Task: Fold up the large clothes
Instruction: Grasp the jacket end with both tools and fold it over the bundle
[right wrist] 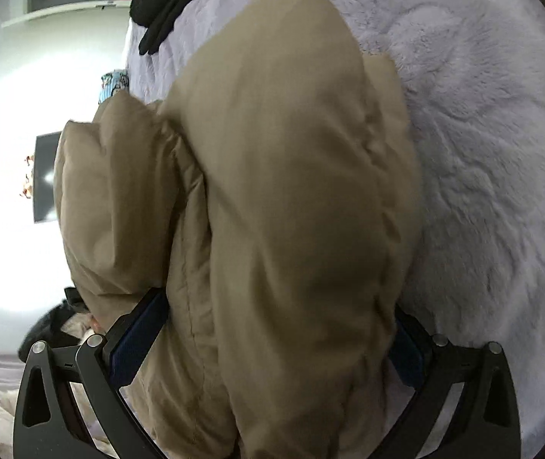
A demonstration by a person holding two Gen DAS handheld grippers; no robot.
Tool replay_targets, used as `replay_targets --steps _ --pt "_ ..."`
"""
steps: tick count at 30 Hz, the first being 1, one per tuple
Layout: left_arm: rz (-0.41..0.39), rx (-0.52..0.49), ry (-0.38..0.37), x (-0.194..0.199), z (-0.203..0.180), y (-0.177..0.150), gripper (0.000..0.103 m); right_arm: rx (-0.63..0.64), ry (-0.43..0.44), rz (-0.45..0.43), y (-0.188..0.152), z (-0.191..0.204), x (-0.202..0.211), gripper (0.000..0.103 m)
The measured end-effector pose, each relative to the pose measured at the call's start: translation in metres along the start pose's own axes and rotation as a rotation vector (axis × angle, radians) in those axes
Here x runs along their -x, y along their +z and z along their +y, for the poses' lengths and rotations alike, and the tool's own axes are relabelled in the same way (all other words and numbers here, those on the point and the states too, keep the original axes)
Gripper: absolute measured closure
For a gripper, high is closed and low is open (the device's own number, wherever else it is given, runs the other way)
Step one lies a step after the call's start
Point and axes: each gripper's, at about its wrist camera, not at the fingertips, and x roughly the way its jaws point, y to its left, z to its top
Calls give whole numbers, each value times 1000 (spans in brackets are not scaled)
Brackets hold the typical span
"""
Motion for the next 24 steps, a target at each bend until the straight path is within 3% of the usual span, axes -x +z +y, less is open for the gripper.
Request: replay_targets --steps 4,9,11,19,24 --pt "-33 -57 67 -1 -21 -6 7 -25 3 -25 -4 2 4 1" --pt "-90 -113 76 16 -43 -14 23 -62 32 -50 -10 12 11 44" --pt "-99 -139 78 23 -49 -17 23 -33 35 -58 -15 24 16 51" --pt "-158 -209 75 89 -57 -4 23 34 51 -125 -33 80 10 55" --pt "-208 -232 95 163 -27 20 23 64 61 -152 -35 122 -18 55"
